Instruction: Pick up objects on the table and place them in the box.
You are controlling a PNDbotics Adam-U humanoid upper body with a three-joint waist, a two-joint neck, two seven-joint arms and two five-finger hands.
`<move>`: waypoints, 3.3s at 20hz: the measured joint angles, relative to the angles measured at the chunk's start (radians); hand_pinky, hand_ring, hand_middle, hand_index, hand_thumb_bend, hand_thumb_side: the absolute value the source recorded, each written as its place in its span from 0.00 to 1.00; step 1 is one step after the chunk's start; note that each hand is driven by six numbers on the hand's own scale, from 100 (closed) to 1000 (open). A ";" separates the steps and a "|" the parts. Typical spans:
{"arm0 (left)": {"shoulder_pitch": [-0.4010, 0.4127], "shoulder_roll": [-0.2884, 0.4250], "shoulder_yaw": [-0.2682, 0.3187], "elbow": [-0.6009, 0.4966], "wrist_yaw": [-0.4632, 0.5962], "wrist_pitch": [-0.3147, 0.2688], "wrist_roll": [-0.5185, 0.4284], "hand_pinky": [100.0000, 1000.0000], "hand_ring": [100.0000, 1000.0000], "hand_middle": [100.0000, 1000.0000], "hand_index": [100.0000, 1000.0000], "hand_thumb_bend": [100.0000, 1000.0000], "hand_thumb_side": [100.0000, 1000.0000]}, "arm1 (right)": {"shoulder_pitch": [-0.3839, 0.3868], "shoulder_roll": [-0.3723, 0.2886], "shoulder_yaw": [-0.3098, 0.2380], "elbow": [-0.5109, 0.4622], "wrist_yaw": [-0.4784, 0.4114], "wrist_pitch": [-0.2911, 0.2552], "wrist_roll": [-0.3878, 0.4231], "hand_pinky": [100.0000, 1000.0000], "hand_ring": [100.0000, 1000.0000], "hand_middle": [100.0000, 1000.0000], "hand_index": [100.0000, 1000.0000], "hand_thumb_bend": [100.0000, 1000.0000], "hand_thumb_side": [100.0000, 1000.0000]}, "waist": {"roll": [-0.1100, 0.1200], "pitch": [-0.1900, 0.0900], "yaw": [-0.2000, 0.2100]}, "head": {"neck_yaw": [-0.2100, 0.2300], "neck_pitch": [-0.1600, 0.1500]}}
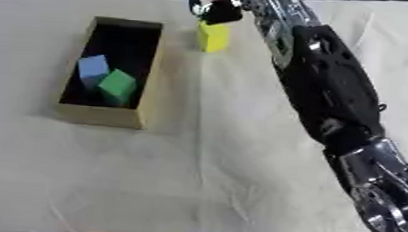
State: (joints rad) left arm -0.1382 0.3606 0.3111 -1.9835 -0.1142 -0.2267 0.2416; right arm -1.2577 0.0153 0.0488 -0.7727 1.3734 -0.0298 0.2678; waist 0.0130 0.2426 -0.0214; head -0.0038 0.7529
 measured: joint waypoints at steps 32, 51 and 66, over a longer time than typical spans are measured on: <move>-0.009 -0.008 0.000 0.000 -0.002 -0.004 -0.014 0.70 0.57 0.71 0.77 0.00 0.72 | 0.022 0.040 -0.112 0.068 0.128 0.181 -0.066 0.86 0.92 0.69 0.92 0.12 0.78 | 0.003 0.047 0.031 | -0.017 -0.052; -0.020 -0.008 -0.005 0.000 -0.009 -0.007 -0.017 0.70 0.57 0.71 0.77 0.00 0.72 | -0.010 0.023 -0.163 0.106 0.114 0.275 -0.033 0.87 0.92 0.69 0.93 0.11 0.81 | -0.014 0.066 0.055 | -0.025 -0.069; -0.020 -0.003 -0.006 0.000 -0.009 -0.006 -0.023 0.70 0.57 0.71 0.76 0.00 0.72 | -0.080 0.008 -0.165 0.206 0.125 0.297 0.033 0.86 0.93 0.71 0.94 0.16 0.89 | -0.030 0.057 0.052 | -0.016 -0.066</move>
State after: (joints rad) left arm -0.1582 0.3579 0.3050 -1.9835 -0.1231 -0.2323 0.2183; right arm -1.3373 0.0237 -0.1167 -0.5665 1.4988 0.2672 0.3012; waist -0.0172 0.2997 0.0311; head -0.0196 0.6866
